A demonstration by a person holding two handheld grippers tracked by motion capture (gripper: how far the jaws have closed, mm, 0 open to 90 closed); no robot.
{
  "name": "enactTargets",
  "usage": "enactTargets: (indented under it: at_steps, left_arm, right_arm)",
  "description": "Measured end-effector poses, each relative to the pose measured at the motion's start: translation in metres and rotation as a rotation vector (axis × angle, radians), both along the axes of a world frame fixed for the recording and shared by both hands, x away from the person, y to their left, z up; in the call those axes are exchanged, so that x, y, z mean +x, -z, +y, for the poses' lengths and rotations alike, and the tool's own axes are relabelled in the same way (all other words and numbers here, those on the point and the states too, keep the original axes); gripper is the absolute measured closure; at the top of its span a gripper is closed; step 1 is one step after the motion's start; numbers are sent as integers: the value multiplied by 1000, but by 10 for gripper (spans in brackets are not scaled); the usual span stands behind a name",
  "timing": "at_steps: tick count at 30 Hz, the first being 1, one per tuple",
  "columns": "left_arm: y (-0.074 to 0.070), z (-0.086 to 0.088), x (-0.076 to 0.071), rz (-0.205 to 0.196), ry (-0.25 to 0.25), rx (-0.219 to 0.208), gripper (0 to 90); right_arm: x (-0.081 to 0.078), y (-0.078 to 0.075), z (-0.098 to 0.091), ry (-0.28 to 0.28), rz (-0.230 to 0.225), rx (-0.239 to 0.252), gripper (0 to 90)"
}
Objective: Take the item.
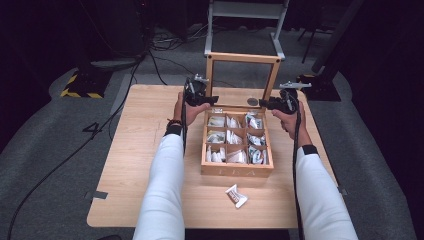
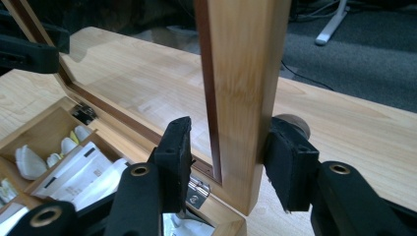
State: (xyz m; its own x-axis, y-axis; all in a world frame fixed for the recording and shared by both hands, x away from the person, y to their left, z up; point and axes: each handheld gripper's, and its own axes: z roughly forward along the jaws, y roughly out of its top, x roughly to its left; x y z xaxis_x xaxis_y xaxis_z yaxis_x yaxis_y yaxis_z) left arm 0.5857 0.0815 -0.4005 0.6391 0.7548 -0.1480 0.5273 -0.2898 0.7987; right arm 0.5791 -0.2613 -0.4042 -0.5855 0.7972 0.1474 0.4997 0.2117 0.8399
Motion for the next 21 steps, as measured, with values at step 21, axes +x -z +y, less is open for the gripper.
enactTargets:
  at_steps: [21]
  left_arm:
    - [-27, 17, -40, -84, 50, -87, 510]
  right_arm:
    - [-30, -15, -12, -66, -78, 41, 556]
